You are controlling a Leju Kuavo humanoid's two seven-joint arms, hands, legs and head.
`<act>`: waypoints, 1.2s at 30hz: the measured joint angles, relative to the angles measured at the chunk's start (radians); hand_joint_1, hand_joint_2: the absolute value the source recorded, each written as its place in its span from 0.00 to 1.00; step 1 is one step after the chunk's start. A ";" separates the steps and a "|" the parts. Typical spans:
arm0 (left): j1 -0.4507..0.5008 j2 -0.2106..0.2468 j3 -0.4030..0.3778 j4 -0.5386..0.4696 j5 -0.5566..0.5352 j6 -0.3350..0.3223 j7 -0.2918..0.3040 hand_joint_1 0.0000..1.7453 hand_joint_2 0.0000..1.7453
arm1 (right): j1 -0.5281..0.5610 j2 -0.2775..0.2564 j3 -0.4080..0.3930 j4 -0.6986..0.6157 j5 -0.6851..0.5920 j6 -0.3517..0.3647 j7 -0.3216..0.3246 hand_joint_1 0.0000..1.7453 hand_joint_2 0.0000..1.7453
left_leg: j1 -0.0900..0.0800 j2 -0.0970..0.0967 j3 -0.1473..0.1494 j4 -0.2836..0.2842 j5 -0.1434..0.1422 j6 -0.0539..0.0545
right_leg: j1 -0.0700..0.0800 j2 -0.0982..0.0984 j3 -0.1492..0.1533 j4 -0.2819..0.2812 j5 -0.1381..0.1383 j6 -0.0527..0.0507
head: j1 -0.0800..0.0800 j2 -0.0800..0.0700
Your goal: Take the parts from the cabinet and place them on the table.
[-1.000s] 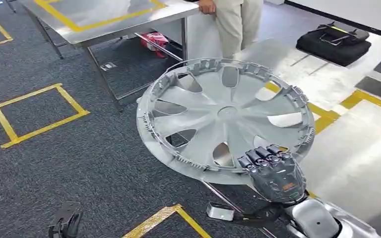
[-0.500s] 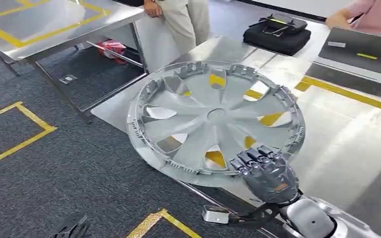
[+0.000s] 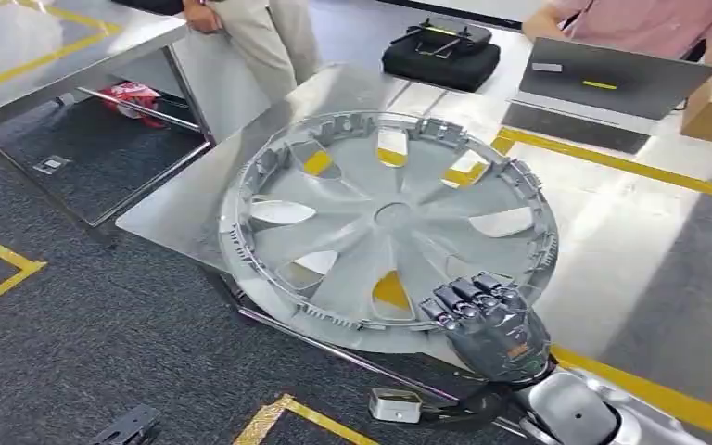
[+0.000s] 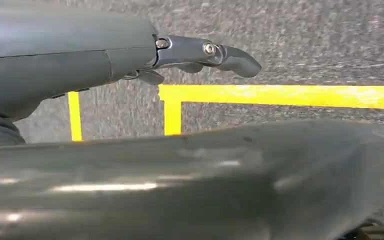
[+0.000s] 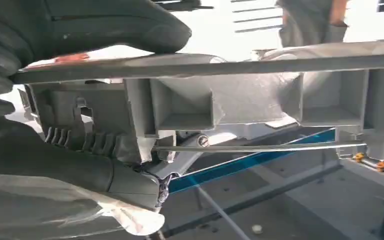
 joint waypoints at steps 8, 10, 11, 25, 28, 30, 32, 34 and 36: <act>0.001 0.013 -0.058 0.019 -0.030 0.030 0.009 0.00 0.00 | -0.002 0.005 0.004 0.002 0.002 -0.001 -0.005 1.00 1.00 | 0.002 -0.035 -0.024 0.099 -0.079 -0.037 | 0.008 0.030 0.036 -0.056 -0.002 -0.055 | -0.007 0.000; 0.005 0.013 -0.065 0.027 -0.032 0.035 0.009 0.00 0.00 | -0.001 0.009 0.007 0.002 0.004 -0.001 -0.005 1.00 1.00 | 0.000 -0.053 -0.102 0.261 -0.150 -0.038 | 0.011 0.052 0.036 -0.056 -0.003 -0.061 | -0.008 0.000; 0.010 0.013 -0.067 0.030 -0.032 0.036 0.009 0.00 0.00 | -0.001 0.010 0.008 0.002 0.005 -0.001 -0.005 1.00 1.00 | 0.000 -0.053 -0.131 0.316 -0.162 -0.037 | 0.013 0.066 0.036 -0.055 -0.003 -0.061 | -0.008 0.000; 0.009 0.014 -0.074 0.044 -0.032 0.043 0.009 0.00 0.00 | 0.001 0.013 0.013 0.002 0.008 0.000 -0.007 1.00 1.00 | 0.000 -0.057 0.004 -0.010 0.004 0.014 | 0.009 0.053 -0.091 0.168 -0.116 -0.008 | 0.009 0.000; 0.011 0.009 -0.082 0.048 -0.036 0.049 0.009 0.00 0.00 | 0.004 0.013 0.017 0.003 0.008 0.000 -0.007 1.00 1.00 | 0.001 -0.020 0.007 -0.009 -0.001 0.012 | 0.000 0.044 -0.119 0.222 -0.102 0.004 | 0.009 0.000; 0.008 0.003 -0.090 0.048 -0.041 0.050 0.008 0.00 0.00 | 0.003 0.013 0.017 0.004 0.008 0.000 -0.007 1.00 1.00 | 0.004 -0.001 0.015 -0.007 -0.008 0.003 | -0.004 0.022 -0.028 0.049 -0.012 0.007 | 0.009 0.000; 0.008 0.003 -0.091 0.050 -0.042 0.056 0.005 0.00 0.00 | 0.001 0.013 0.017 0.005 0.008 0.003 -0.005 1.00 1.00 | -0.006 0.017 0.020 -0.002 -0.018 -0.011 | 0.013 -0.048 0.038 -0.053 -0.009 0.002 | 0.013 0.000; 0.007 0.002 -0.095 0.051 -0.043 0.061 -0.001 0.00 0.00 | 0.001 0.015 0.017 0.005 0.007 0.006 0.000 1.00 1.00 | -0.008 0.034 0.024 0.001 -0.020 -0.018 | 0.009 -0.018 0.029 -0.049 -0.006 -0.018 | 0.007 0.000; 0.005 0.002 -0.097 0.051 -0.043 0.063 -0.004 0.00 0.00 | 0.002 0.015 0.017 0.005 0.006 0.007 0.002 1.00 1.00 | -0.006 0.054 0.035 -0.003 -0.024 -0.028 | 0.009 0.004 0.029 -0.051 -0.006 -0.033 | 0.007 0.000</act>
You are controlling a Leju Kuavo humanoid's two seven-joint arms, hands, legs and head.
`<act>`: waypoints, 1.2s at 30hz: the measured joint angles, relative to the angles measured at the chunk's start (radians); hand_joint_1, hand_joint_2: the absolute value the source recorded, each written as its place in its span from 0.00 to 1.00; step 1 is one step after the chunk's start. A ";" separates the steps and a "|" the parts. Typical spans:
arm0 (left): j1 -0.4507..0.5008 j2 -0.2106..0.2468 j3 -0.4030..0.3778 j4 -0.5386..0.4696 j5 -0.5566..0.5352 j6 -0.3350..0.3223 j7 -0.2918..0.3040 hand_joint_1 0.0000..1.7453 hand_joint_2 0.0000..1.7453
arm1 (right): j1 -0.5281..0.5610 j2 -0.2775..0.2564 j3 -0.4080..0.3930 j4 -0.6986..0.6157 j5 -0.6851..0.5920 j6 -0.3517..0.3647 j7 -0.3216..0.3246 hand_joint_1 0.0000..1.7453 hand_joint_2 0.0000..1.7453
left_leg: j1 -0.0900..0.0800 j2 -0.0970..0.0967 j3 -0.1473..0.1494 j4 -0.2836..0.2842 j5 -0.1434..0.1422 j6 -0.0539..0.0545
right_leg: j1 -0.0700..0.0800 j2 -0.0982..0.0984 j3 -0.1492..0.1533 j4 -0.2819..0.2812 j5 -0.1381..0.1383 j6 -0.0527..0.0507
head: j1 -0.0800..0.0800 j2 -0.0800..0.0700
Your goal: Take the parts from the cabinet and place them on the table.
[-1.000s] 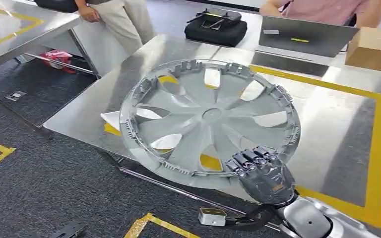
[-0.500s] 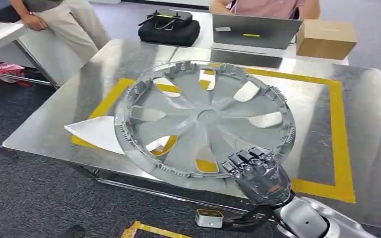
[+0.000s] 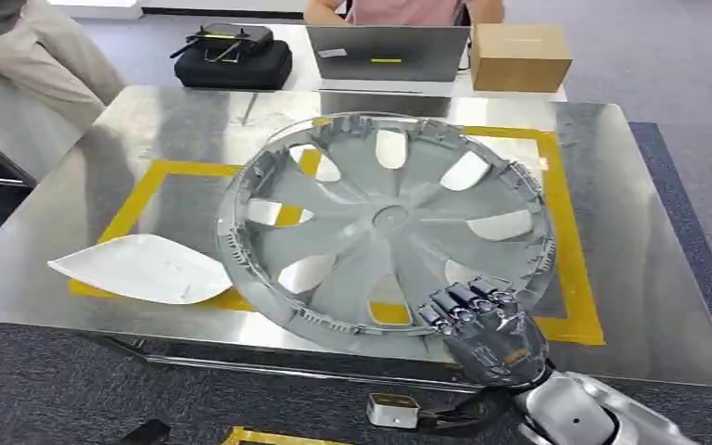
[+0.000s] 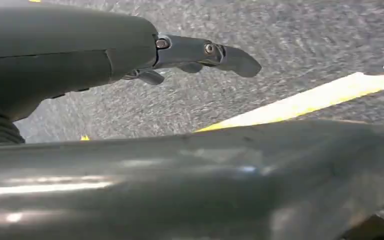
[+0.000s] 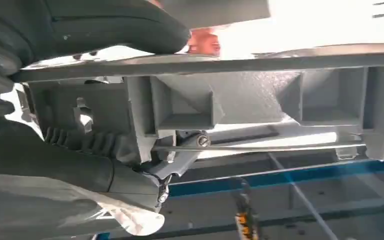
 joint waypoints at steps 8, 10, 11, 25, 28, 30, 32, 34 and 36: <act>0.017 -0.003 -0.020 0.000 0.015 0.003 0.001 0.00 0.00 | 0.000 0.002 0.003 0.001 -0.057 0.022 -0.016 1.00 1.00 | 0.005 -0.109 -0.131 0.250 -0.070 0.002 | 0.003 0.082 0.012 -0.002 0.002 -0.024 | -0.013 0.000; 0.017 -0.003 -0.023 -0.002 0.021 0.014 0.003 0.00 0.00 | 0.000 0.003 0.005 0.005 -0.058 0.041 -0.020 1.00 1.00 | 0.004 -0.117 -0.060 0.073 0.027 0.016 | 0.005 0.098 0.016 -0.002 0.001 -0.023 | -0.013 0.000; 0.016 -0.001 -0.025 -0.004 0.024 0.020 0.005 0.00 0.00 | 0.000 0.003 0.005 0.007 -0.051 0.055 -0.018 1.00 1.00 | 0.000 -0.128 -0.044 0.037 0.018 0.022 | 0.010 0.101 0.014 0.000 0.000 -0.020 | -0.011 0.000; 0.035 0.008 -0.082 -0.072 0.066 0.041 0.046 0.00 0.00 | -0.100 -0.002 0.021 0.109 -0.159 0.259 -0.061 1.00 1.00 | -0.006 -0.134 -0.050 0.017 0.029 0.018 | 0.002 0.097 0.004 -0.004 0.007 -0.001 | -0.012 0.000; 0.036 0.014 -0.096 -0.079 0.073 0.047 0.047 0.00 0.00 | -0.125 -0.004 0.021 0.152 -0.167 0.265 -0.073 1.00 1.00 | -0.006 -0.134 -0.049 0.017 0.029 0.018 | 0.002 0.097 0.004 -0.004 0.008 -0.001 | -0.012 0.000; 0.036 0.017 -0.103 -0.084 0.076 0.047 0.047 0.00 0.00 | -0.138 -0.004 0.021 0.191 -0.183 0.264 -0.086 1.00 1.00 | -0.006 -0.134 -0.049 0.017 0.029 0.018 | 0.002 0.097 0.004 -0.004 0.008 -0.001 | -0.012 0.000; 0.036 0.023 -0.119 -0.088 0.083 0.048 0.048 0.00 0.00 | -0.152 0.001 0.023 0.234 -0.210 0.265 -0.102 1.00 1.00 | -0.006 -0.134 -0.049 0.016 0.030 0.018 | 0.003 0.097 0.004 -0.004 0.008 -0.001 | -0.012 0.000; 0.035 0.026 -0.127 -0.092 0.085 0.048 0.048 0.00 0.00 | -0.165 0.011 0.023 0.280 -0.237 0.272 -0.120 1.00 1.00 | -0.005 -0.134 -0.049 0.016 0.030 0.018 | 0.003 0.097 0.003 -0.003 0.008 -0.001 | -0.012 0.000; 0.035 0.030 -0.140 -0.095 0.090 0.049 0.049 0.00 0.00 | -0.177 0.018 0.023 0.314 -0.252 0.275 -0.129 1.00 1.00 | -0.005 -0.134 -0.049 0.016 0.030 0.018 | 0.004 0.097 0.003 -0.003 0.008 -0.001 | -0.012 0.000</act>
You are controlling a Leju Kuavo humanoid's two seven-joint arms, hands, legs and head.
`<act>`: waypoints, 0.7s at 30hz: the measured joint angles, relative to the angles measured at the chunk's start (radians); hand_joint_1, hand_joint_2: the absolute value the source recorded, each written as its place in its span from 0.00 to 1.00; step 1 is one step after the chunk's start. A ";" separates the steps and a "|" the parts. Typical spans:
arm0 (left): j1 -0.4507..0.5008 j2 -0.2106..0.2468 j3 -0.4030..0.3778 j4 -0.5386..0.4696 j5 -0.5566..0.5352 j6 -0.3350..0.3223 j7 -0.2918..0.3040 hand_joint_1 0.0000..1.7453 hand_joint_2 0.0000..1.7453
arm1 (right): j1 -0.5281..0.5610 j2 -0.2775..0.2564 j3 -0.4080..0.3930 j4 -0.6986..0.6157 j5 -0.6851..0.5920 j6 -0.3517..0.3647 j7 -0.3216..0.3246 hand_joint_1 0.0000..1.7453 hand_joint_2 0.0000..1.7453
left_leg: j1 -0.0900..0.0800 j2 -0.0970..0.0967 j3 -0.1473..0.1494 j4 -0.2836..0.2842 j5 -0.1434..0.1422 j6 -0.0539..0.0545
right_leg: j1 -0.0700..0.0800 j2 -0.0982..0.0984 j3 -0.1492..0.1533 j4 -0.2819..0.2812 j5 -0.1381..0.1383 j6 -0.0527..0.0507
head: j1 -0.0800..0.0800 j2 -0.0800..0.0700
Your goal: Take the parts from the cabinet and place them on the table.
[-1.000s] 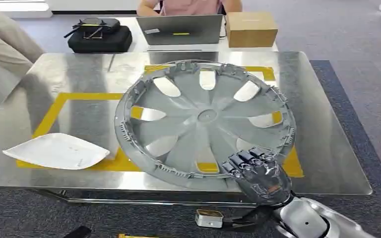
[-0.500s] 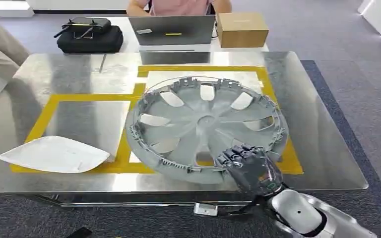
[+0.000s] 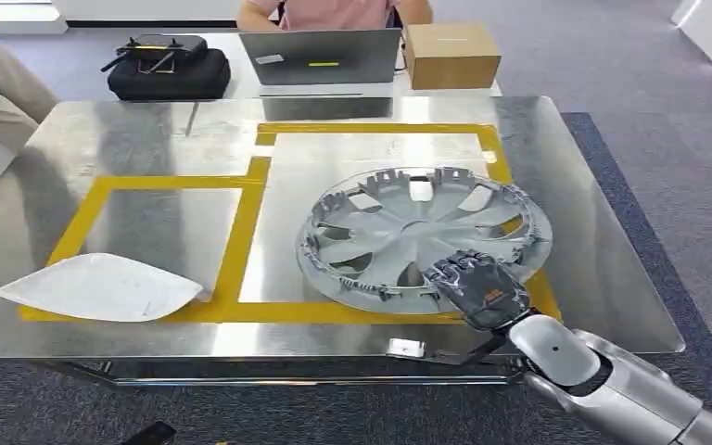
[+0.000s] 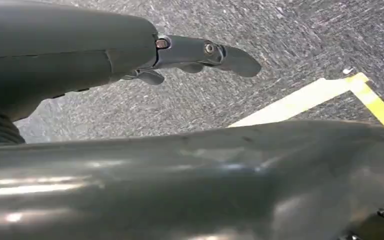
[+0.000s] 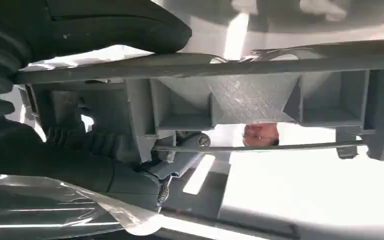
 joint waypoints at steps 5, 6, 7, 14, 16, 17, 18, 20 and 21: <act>-0.004 0.006 -0.028 -0.003 0.005 0.009 0.009 0.00 0.00 | -0.035 0.012 -0.012 0.074 -0.079 0.033 -0.037 1.00 1.00 | 0.001 0.000 0.000 0.000 0.000 0.000 | 0.001 0.000 0.000 0.000 0.000 0.000 | 0.000 0.000; -0.004 0.007 -0.031 -0.003 0.005 0.012 0.012 0.00 0.00 | -0.039 0.014 -0.017 0.083 -0.091 0.034 -0.043 1.00 1.00 | 0.001 0.000 0.000 0.000 0.000 0.000 | 0.001 0.000 0.000 0.000 0.000 0.000 | 0.000 0.000; -0.004 0.008 -0.034 -0.003 0.005 0.015 0.014 0.00 0.00 | -0.042 0.015 -0.023 0.089 -0.099 0.034 -0.048 1.00 1.00 | 0.001 0.000 0.000 0.000 0.000 -0.001 | 0.001 0.000 0.000 0.000 0.000 0.000 | 0.000 0.000; 0.009 0.014 -0.055 -0.048 0.021 0.070 0.057 0.00 1.00 | -0.037 0.037 -0.076 0.114 -0.146 0.035 -0.076 0.00 1.00 | 0.001 0.000 0.000 0.000 0.000 -0.001 | 0.001 0.000 0.000 0.000 0.000 0.000 | 0.000 0.000; 0.016 0.017 -0.060 -0.067 0.027 0.078 0.070 0.00 0.00 | -0.034 0.044 -0.084 0.117 -0.152 0.035 -0.078 0.00 1.00 | 0.001 0.000 0.000 0.000 0.000 -0.001 | 0.001 0.000 0.000 0.000 0.000 -0.001 | 0.000 0.000; 0.020 0.019 -0.062 -0.080 0.035 0.081 0.078 0.00 0.00 | -0.032 0.049 -0.089 0.117 -0.160 0.039 -0.078 0.00 1.00 | 0.001 0.000 0.000 0.000 0.000 -0.001 | 0.001 0.000 0.000 0.000 0.000 -0.001 | 0.000 0.000; 0.024 0.021 -0.065 -0.090 0.044 0.081 0.082 0.00 0.00 | -0.031 0.054 -0.095 0.117 -0.176 0.058 -0.077 0.00 1.00 | 0.001 0.000 0.000 0.000 0.000 -0.001 | 0.001 0.000 0.000 0.000 0.000 0.000 | 0.000 0.000; 0.029 0.023 -0.072 -0.111 0.060 0.076 0.094 0.00 0.00 | -0.029 0.070 -0.108 0.117 -0.218 0.118 -0.071 0.00 0.00 | 0.001 0.000 0.000 0.000 0.000 -0.001 | 0.001 0.000 0.000 0.000 0.000 0.000 | 0.000 0.000; 0.033 0.024 -0.075 -0.121 0.069 0.072 0.098 0.00 0.00 | -0.030 0.077 -0.112 0.115 -0.248 0.161 -0.068 0.00 1.00 | 0.002 0.000 0.000 0.000 0.000 -0.001 | 0.001 0.000 0.000 0.000 0.000 0.000 | 0.000 0.000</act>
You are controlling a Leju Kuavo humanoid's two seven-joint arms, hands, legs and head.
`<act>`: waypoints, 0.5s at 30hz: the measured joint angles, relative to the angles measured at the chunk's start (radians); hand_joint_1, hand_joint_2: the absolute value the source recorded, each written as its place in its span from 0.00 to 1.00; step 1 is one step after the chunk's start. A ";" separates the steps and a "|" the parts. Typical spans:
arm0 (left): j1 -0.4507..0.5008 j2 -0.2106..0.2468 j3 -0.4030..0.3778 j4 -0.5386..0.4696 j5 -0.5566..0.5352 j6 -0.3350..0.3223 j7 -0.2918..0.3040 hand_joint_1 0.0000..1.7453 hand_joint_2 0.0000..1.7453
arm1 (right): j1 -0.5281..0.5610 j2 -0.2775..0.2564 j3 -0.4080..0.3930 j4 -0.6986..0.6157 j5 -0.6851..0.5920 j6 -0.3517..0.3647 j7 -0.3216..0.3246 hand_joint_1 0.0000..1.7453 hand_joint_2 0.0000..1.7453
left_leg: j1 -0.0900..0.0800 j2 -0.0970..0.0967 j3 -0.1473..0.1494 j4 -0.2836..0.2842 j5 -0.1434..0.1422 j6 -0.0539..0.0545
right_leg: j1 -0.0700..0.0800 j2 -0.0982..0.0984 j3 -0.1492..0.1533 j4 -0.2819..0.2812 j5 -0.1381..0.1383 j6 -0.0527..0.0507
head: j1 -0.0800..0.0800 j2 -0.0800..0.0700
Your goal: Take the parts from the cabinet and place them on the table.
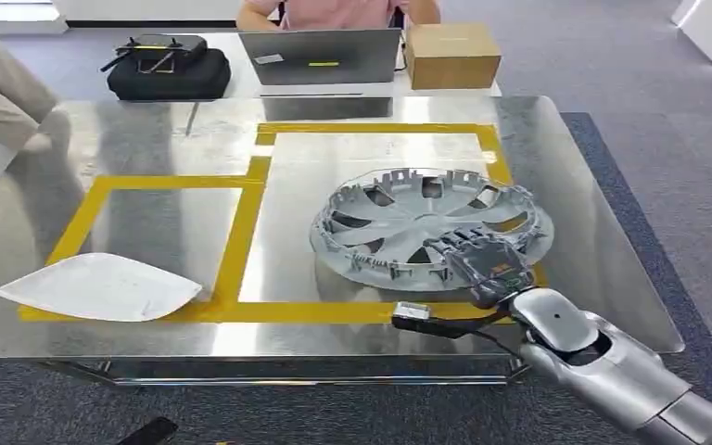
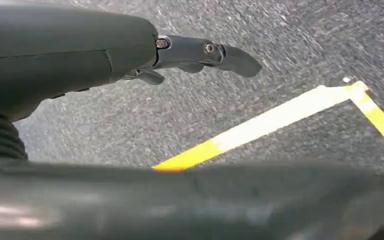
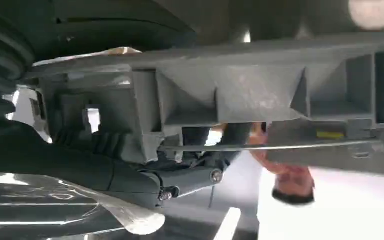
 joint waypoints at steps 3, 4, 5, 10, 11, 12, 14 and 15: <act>0.012 0.005 -0.002 -0.035 0.024 -0.001 0.016 0.00 0.00 | -0.004 0.023 -0.012 -0.017 -0.094 0.152 0.045 0.00 1.00 | 0.000 0.000 0.000 0.000 0.000 -0.001 | 0.000 0.000 0.000 0.000 0.000 0.000 | 0.001 0.000; 0.016 0.007 -0.003 -0.045 0.032 -0.001 0.021 0.00 0.00 | -0.010 0.030 -0.013 -0.025 -0.124 0.203 0.064 0.00 1.00 | 0.000 0.000 0.000 0.000 0.001 -0.001 | 0.000 0.000 0.000 0.000 0.000 0.000 | 0.000 0.000; 0.020 0.010 -0.003 -0.058 0.041 -0.002 0.029 0.00 0.00 | -0.019 0.036 -0.013 -0.034 -0.159 0.259 0.086 0.00 1.00 | 0.000 0.000 0.000 0.000 0.001 -0.001 | 0.000 0.000 0.000 0.000 0.000 0.000 | 0.001 0.000; 0.035 0.024 -0.003 -0.114 0.074 -0.010 0.055 0.00 0.00 | -0.071 0.061 -0.013 -0.069 -0.374 0.462 0.180 0.00 1.00 | 0.000 0.000 0.000 0.000 0.001 -0.002 | 0.000 0.000 0.000 0.001 0.001 -0.001 | 0.000 0.000; 0.038 0.027 -0.004 -0.121 0.081 -0.013 0.057 0.00 0.00 | -0.082 0.064 -0.012 -0.076 -0.424 0.496 0.200 0.00 1.00 | 0.000 0.000 0.000 0.000 0.001 -0.002 | 0.000 0.000 0.000 0.001 0.001 -0.001 | 0.000 0.000; 0.040 0.031 -0.004 -0.128 0.087 -0.018 0.060 0.00 0.00 | -0.096 0.065 -0.010 -0.084 -0.490 0.533 0.219 0.00 1.00 | 0.000 0.000 0.000 0.000 0.001 -0.002 | 0.000 0.000 0.000 0.001 0.001 -0.001 | 0.000 0.000; 0.044 0.037 -0.004 -0.136 0.106 -0.021 0.060 0.00 0.00 | -0.133 0.065 -0.001 -0.097 -0.627 0.601 0.254 0.00 1.00 | 0.000 0.000 0.000 0.000 0.001 -0.002 | 0.000 0.000 -0.001 0.001 0.001 -0.001 | 0.000 0.000; 0.044 0.040 -0.005 -0.137 0.115 -0.022 0.056 0.00 0.00 | -0.152 0.065 0.007 -0.106 -0.684 0.616 0.267 0.00 1.00 | 0.000 0.000 0.000 0.000 0.001 -0.002 | 0.000 0.000 -0.001 0.001 0.001 -0.001 | 0.000 0.000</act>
